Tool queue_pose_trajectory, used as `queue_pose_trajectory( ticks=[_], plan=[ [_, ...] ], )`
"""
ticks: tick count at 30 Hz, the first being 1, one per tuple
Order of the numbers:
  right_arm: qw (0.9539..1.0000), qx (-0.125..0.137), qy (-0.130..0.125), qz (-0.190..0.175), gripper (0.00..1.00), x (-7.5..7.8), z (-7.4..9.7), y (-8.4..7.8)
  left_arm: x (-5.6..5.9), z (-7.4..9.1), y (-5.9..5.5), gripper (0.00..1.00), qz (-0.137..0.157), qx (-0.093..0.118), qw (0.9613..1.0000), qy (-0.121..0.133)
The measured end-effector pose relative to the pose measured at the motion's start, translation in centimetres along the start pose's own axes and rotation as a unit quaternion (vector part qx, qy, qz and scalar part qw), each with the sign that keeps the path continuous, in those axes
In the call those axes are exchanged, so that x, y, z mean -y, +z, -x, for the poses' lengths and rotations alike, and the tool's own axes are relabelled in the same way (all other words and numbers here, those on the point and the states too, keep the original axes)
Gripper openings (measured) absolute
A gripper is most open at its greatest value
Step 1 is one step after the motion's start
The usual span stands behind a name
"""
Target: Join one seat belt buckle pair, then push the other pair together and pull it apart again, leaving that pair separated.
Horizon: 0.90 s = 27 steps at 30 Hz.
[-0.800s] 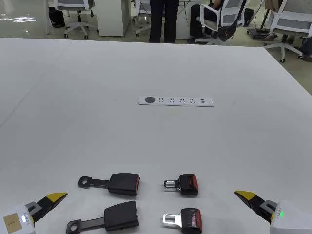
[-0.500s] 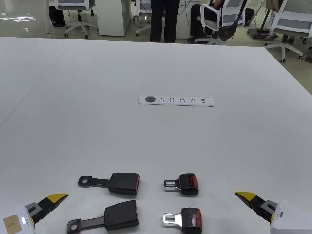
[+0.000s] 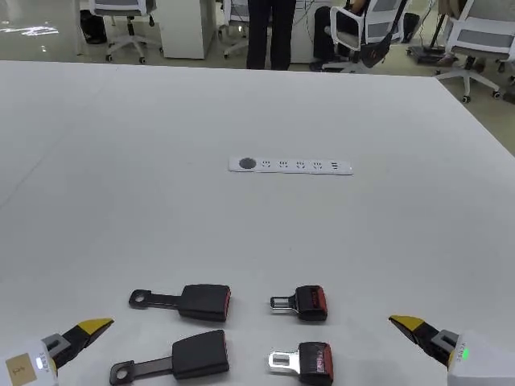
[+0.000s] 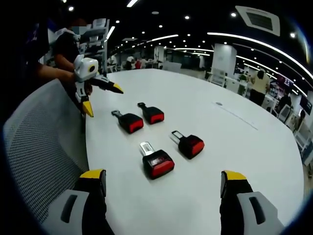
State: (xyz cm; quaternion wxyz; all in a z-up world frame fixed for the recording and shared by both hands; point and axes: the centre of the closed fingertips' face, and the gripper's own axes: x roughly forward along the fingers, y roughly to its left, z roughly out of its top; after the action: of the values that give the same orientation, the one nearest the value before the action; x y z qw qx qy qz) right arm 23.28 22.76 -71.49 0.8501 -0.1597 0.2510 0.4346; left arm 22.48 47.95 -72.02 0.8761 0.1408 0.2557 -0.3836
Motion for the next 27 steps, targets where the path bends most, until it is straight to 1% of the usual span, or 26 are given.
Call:
queue_pose_trajectory(
  ticks=[13,27],
  plan=[
    [1.0000,-0.003,0.000,0.001,0.99,0.41,0.17,-0.43,0.11,-0.07,-0.01,0.97,-0.002,-0.002,1.0000,-0.002],
    [0.9999,-0.009,0.002,0.009,0.99,0.42,0.31,-0.38,0.15,-0.14,0.09,0.96,-0.002,-0.004,1.0000,-0.005]
  ],
)
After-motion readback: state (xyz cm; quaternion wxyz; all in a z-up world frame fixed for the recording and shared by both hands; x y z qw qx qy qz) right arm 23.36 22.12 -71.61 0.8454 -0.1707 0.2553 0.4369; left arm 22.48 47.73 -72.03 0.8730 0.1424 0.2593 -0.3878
